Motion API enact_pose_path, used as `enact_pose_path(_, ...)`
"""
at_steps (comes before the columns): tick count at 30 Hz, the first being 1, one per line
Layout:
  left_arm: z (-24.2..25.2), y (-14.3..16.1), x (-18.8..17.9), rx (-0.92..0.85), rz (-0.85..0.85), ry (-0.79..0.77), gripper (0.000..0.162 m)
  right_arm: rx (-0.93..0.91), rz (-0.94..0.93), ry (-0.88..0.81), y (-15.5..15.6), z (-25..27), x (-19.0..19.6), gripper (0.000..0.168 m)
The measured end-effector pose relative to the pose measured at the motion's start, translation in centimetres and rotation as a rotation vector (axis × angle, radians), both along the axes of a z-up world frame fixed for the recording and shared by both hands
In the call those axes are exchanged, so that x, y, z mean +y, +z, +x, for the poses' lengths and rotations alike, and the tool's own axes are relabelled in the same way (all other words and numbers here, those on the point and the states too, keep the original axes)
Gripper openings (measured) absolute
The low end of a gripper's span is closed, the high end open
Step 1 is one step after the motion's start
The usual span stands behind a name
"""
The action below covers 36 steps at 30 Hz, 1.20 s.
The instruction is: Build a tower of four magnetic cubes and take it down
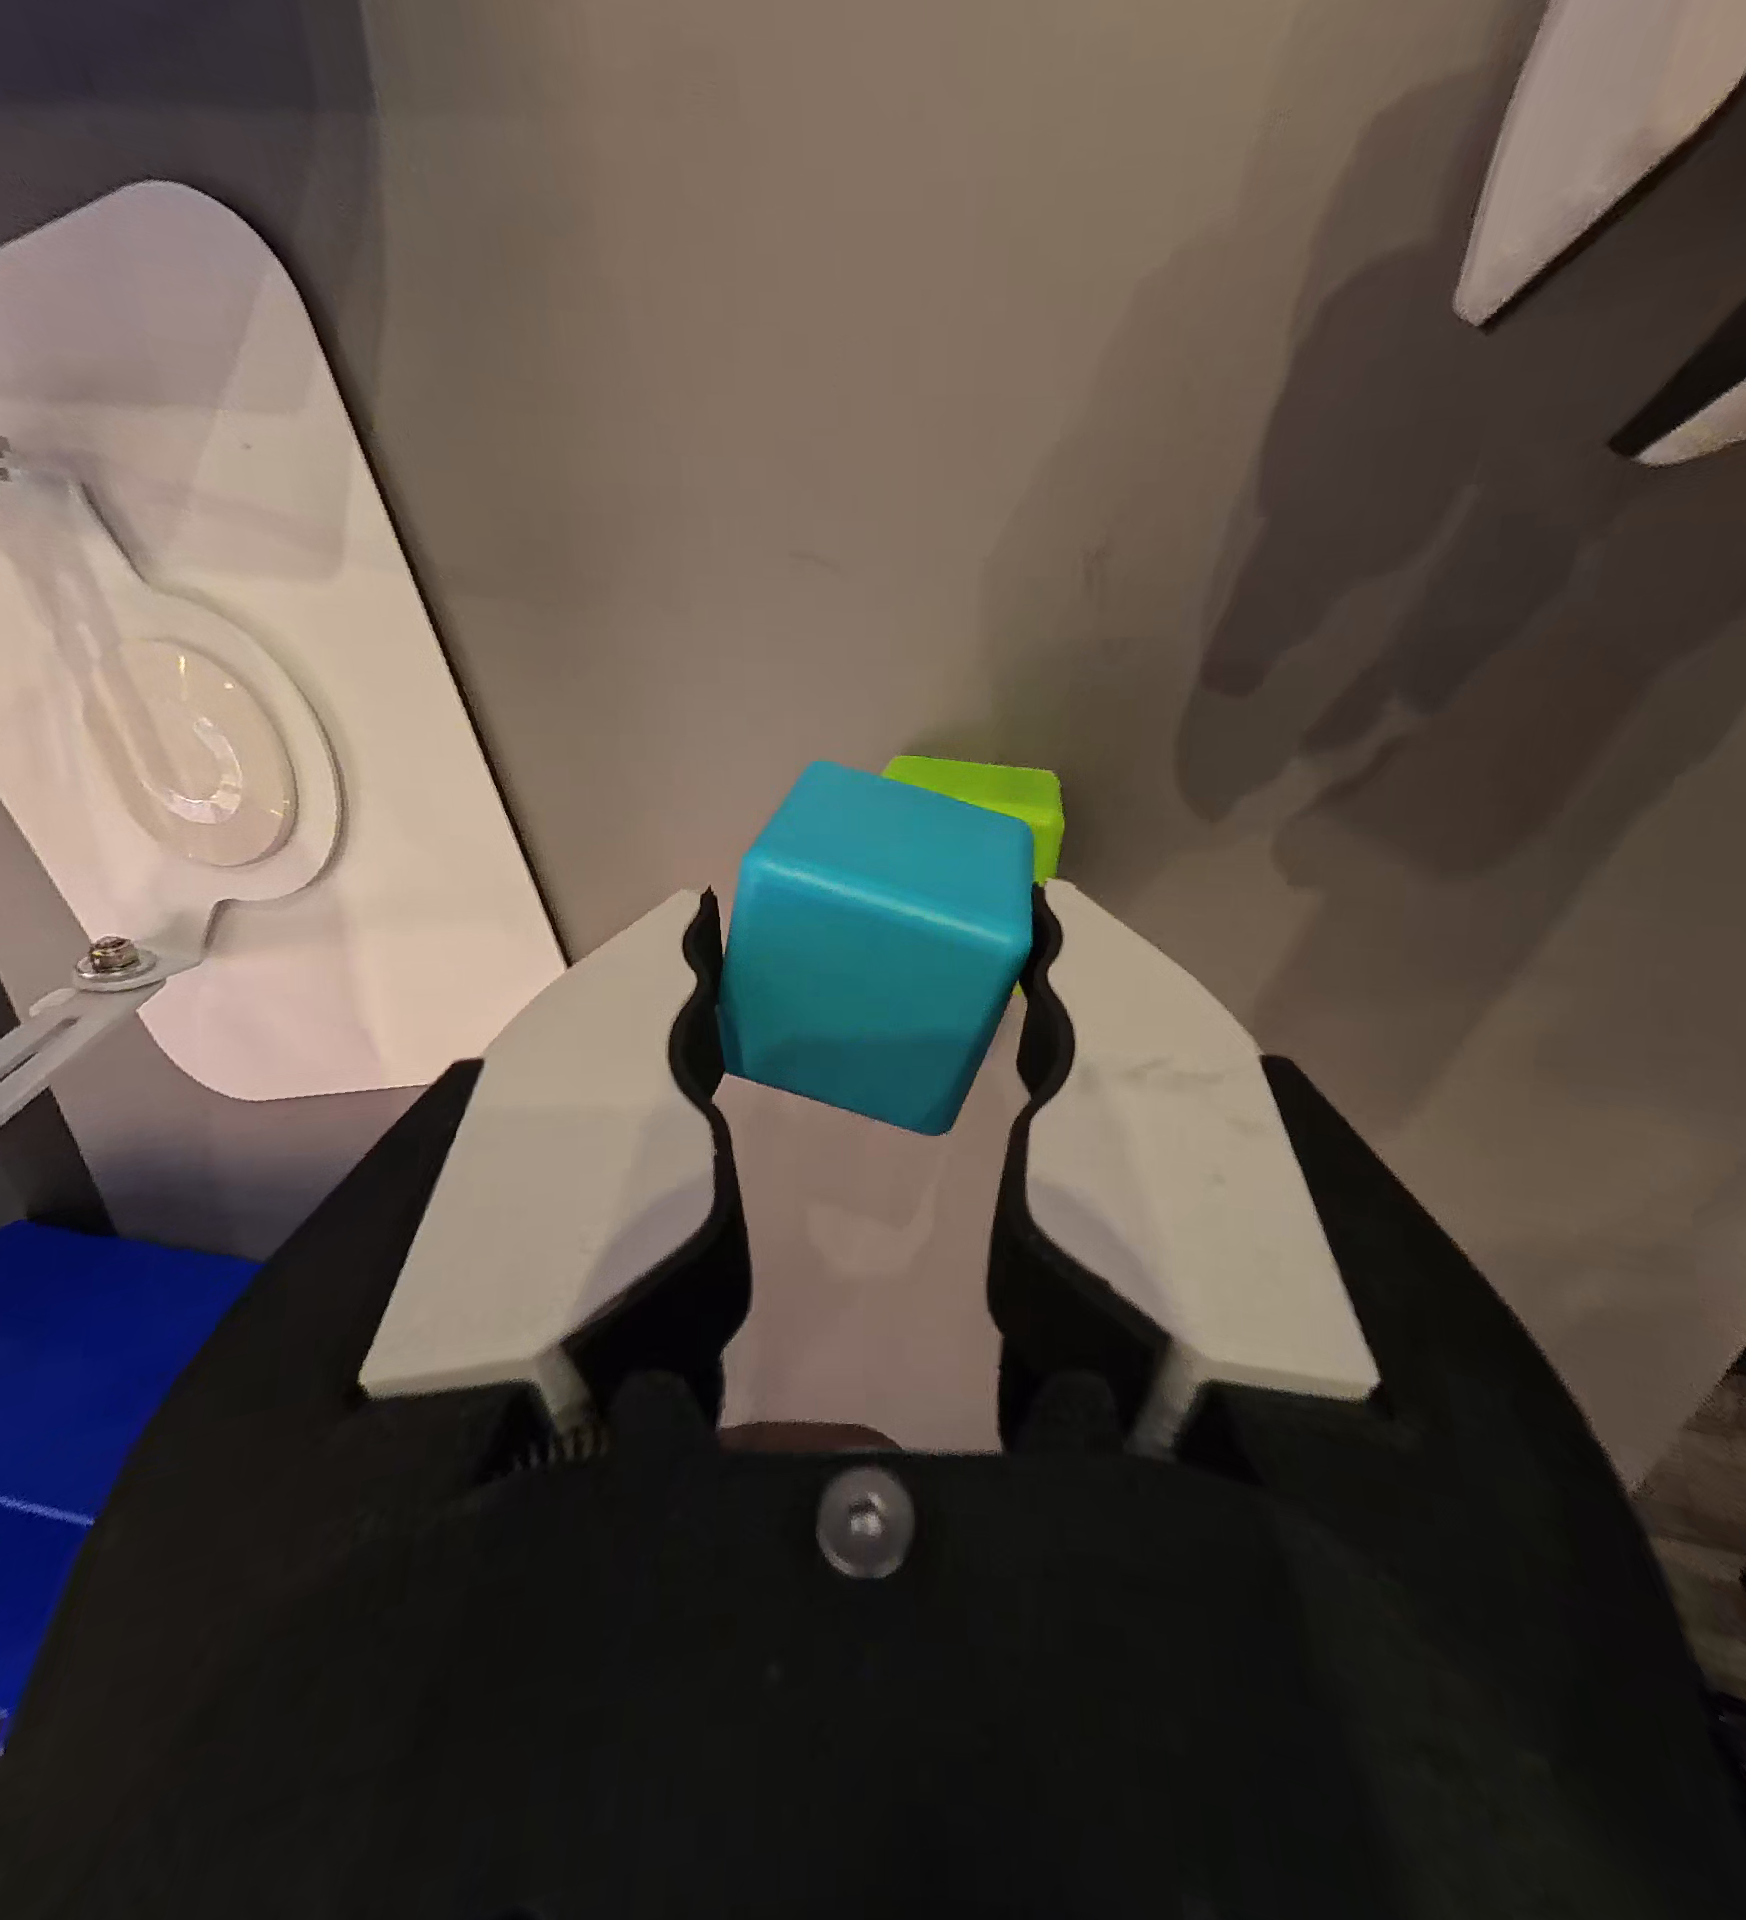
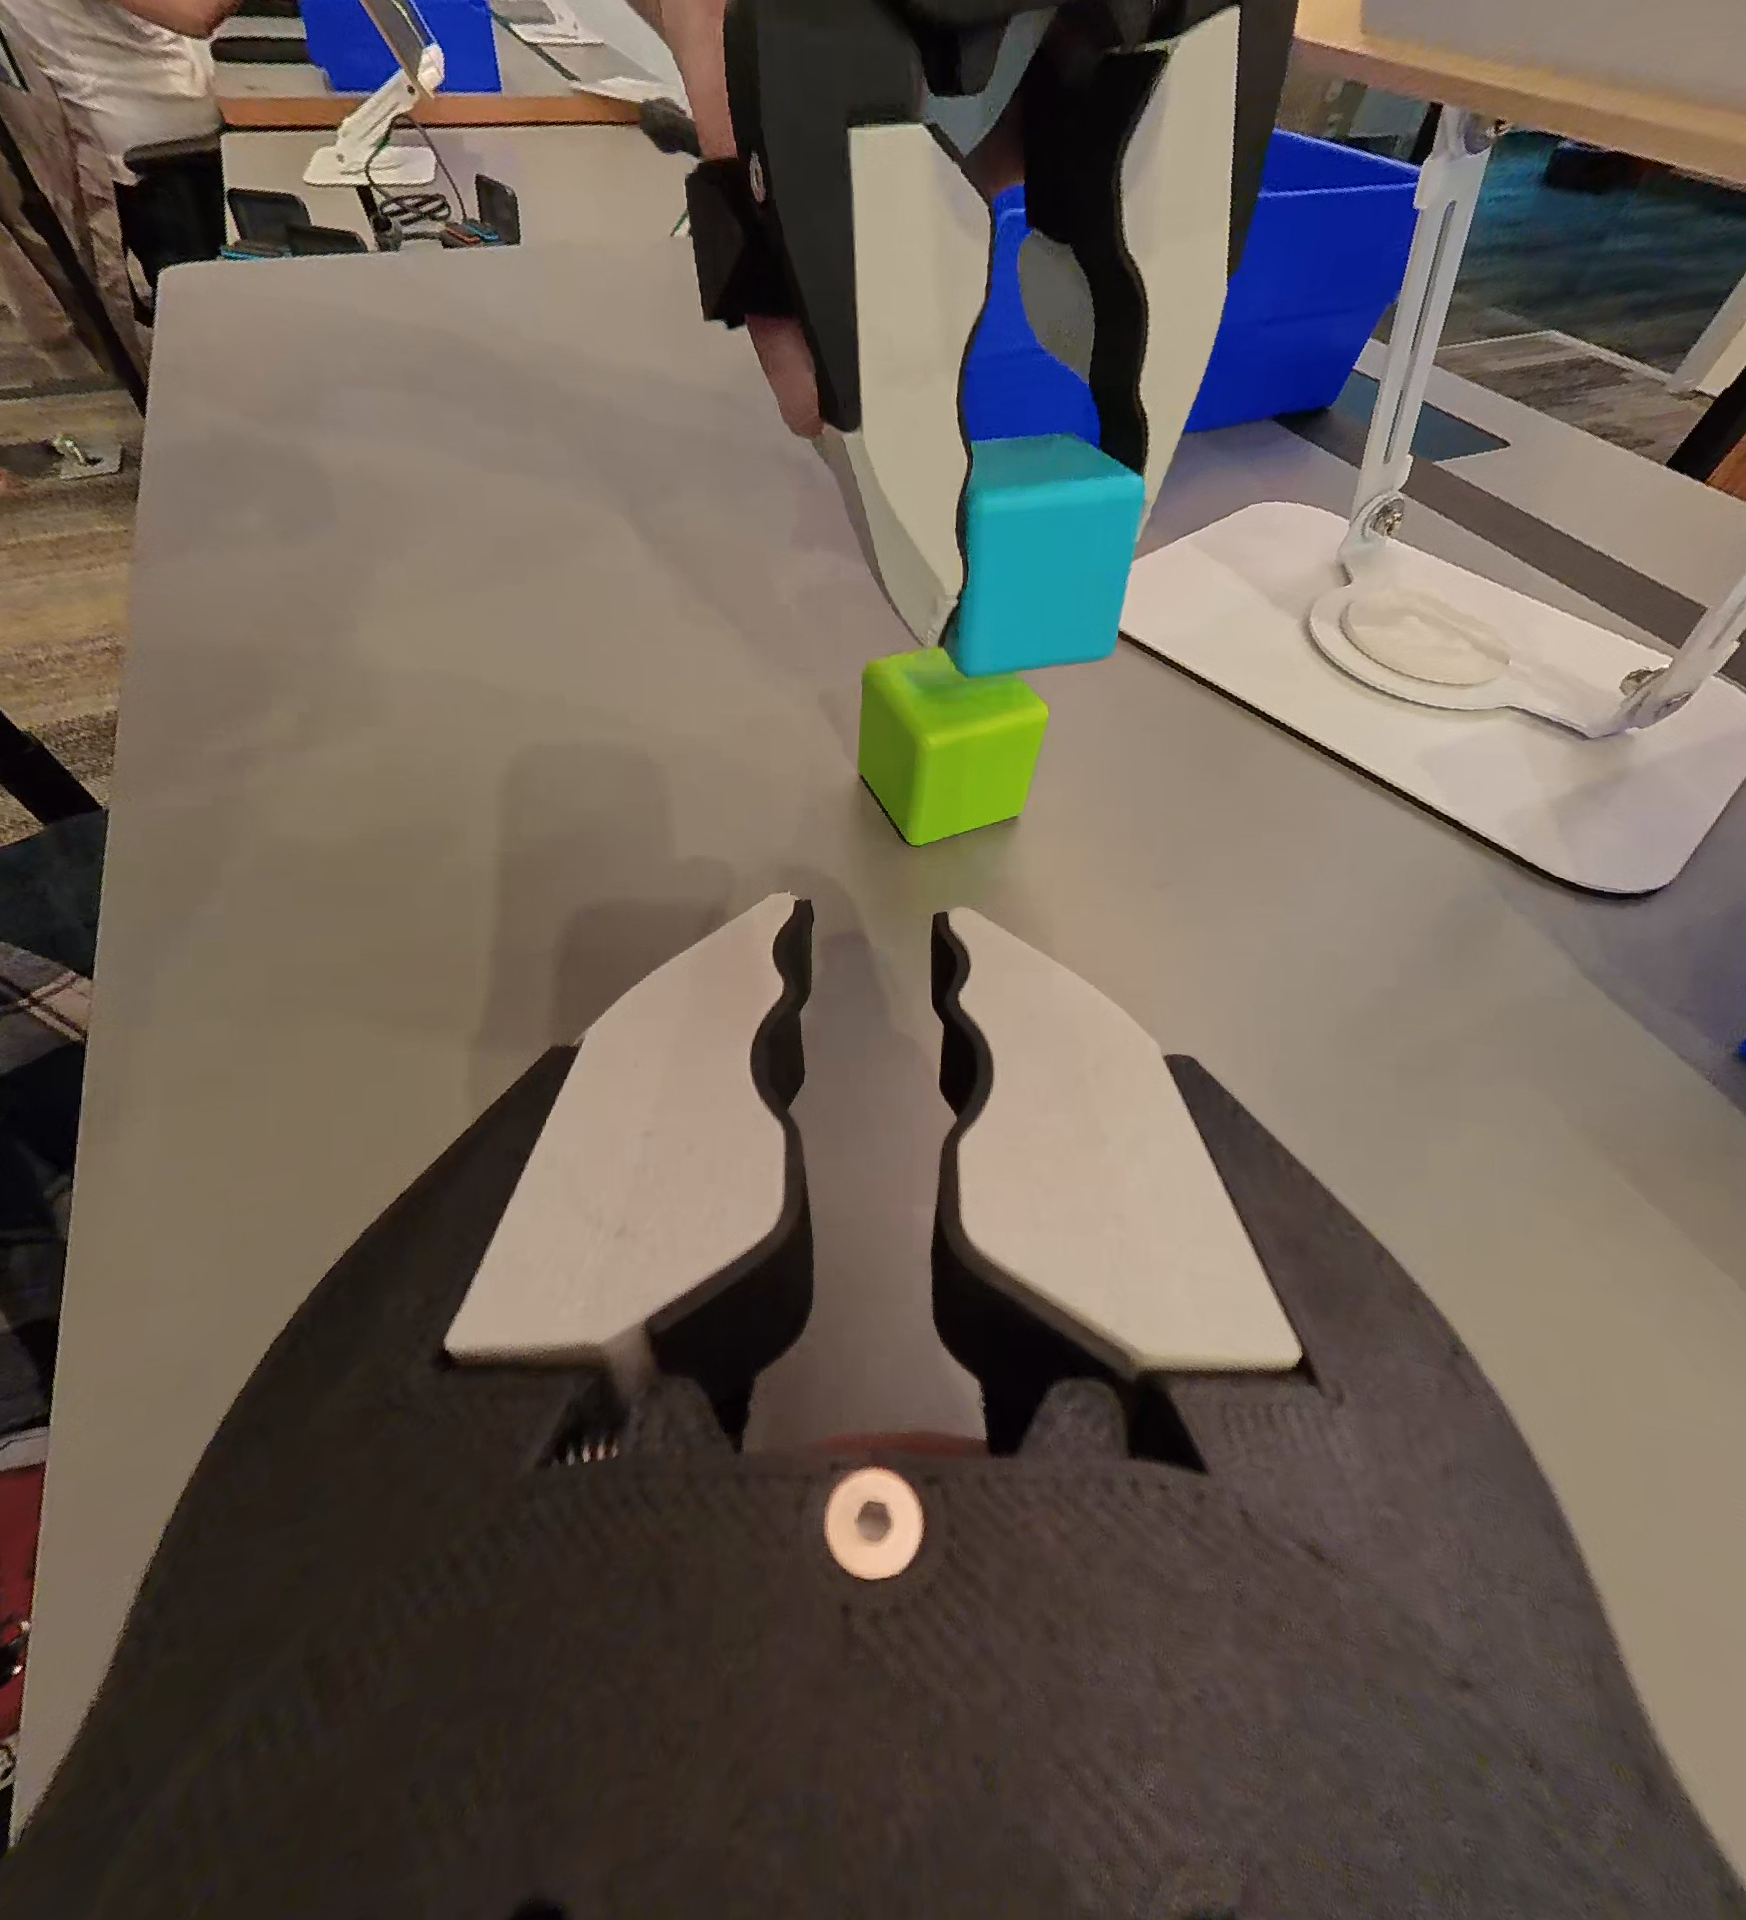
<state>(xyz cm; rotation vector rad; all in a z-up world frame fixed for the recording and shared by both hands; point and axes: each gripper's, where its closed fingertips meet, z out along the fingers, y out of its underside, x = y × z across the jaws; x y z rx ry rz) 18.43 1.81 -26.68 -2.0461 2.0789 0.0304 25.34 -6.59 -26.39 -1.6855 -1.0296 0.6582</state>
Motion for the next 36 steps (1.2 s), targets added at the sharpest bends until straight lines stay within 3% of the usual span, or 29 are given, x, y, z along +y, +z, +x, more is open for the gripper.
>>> enact_pose_path(6,-0.7,-1.6,0.2,0.008,-0.006,0.043,0.054,-0.002,0.000,0.002,0.0,0.0,0.0,0.022)
enact_pose_path(25,-0.5,-1.4,-0.2,-0.009,0.007,0.095,0.061,0.000,0.003,0.003,0.1,0.0,-0.1,0.022)
enact_pose_path(31,-1.0,0.0,-0.1,-0.047,0.003,0.103,0.066,0.001,0.003,0.003,0.1,0.0,-0.1,0.022)
enact_pose_path(36,-3.2,3.1,0.7,-0.097,0.036,0.119,0.063,-0.002,0.002,0.003,0.0,0.0,-0.1,0.022)
